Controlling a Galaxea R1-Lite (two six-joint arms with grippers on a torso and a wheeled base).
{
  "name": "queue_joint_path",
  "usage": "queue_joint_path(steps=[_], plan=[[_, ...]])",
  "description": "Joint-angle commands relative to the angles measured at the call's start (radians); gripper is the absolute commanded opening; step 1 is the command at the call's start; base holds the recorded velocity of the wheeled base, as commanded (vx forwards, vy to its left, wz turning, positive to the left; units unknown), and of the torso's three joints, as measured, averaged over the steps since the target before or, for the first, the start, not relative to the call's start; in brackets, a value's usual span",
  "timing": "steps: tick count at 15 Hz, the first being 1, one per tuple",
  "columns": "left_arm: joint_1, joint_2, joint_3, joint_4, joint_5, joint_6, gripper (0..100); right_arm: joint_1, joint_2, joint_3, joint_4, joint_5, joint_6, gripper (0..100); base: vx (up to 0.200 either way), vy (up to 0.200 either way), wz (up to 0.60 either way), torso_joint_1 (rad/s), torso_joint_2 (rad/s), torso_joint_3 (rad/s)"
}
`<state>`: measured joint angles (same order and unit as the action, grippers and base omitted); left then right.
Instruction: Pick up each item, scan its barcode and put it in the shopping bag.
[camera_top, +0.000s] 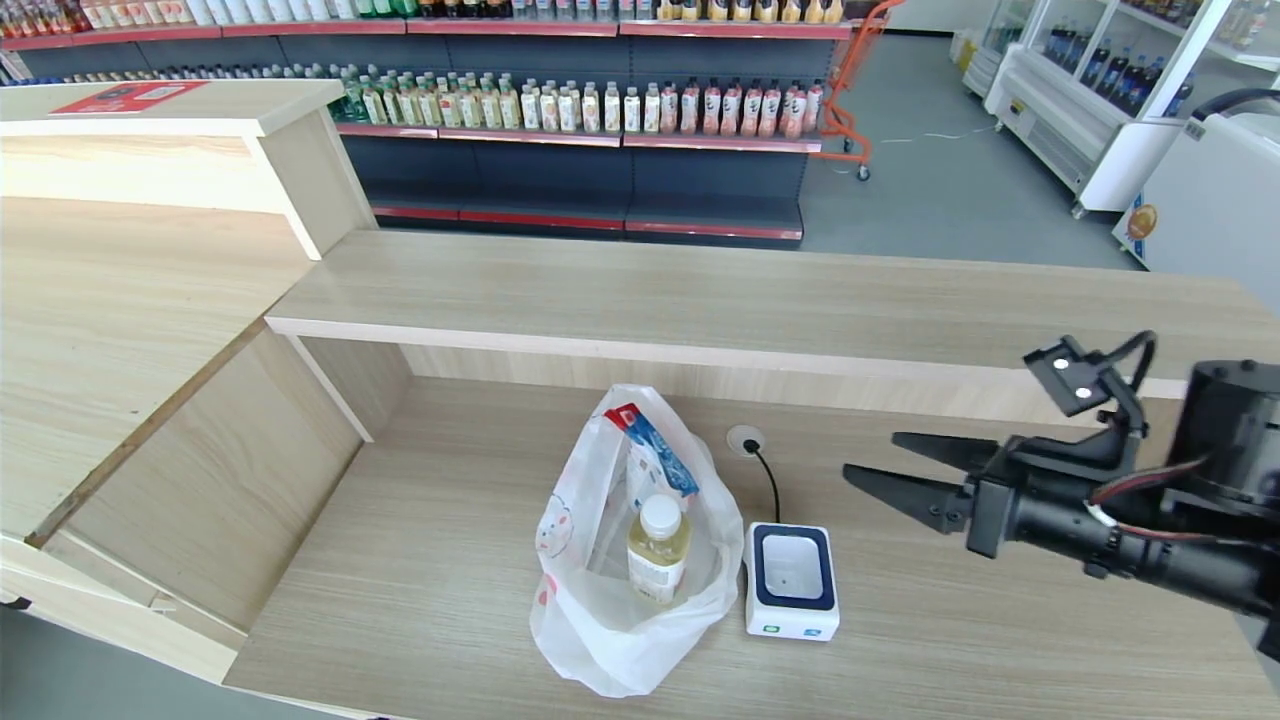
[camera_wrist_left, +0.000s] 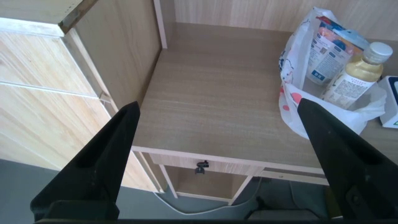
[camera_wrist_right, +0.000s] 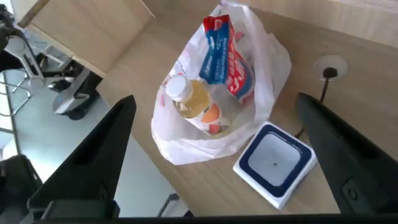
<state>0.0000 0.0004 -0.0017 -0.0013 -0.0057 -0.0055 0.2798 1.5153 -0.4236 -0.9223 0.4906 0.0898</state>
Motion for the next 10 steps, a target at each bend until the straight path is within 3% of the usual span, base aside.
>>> queue_joint_path(steps=[1,2,3,4,6,9,10], plan=[[0.000,0.000,0.000,0.000,0.000,-0.001,100,-0.200,-0.376,0.223,0.088,-0.066,-0.093,100,0.000,0.000,0.00,0.000,0.00,0.000],[0.000,0.000,0.000,0.000,0.000,-0.001,100,-0.326,-0.578,0.329,0.257,-0.162,-0.107,100,0.000,0.000,0.00,0.000,0.00,0.000],[0.000,0.000,0.000,0.000,0.000,-0.001,100,-0.327,-0.656,0.359,0.307,-0.198,-0.105,100,0.000,0.000,0.00,0.000,0.00,0.000],[0.000,0.000,0.000,0.000,0.000,-0.001,100,-0.326,-0.859,0.424,0.427,-0.305,-0.101,100,0.000,0.000,0.00,0.000,0.00,0.000],[0.000,0.000,0.000,0.000,0.000,-0.001,100,-0.323,-1.136,0.424,0.674,-0.429,-0.099,100,0.000,0.000,0.00,0.000,0.00,0.000],[0.000,0.000,0.000,0.000,0.000,-0.001,100,-0.335,-1.360,0.424,0.915,-0.514,-0.097,100,0.000,0.000,0.00,0.000,0.00,0.000],[0.000,0.000,0.000,0.000,0.000,-0.001,100,-0.324,-1.403,0.421,0.932,-0.514,-0.099,100,0.000,0.000,0.00,0.000,0.00,0.000]])
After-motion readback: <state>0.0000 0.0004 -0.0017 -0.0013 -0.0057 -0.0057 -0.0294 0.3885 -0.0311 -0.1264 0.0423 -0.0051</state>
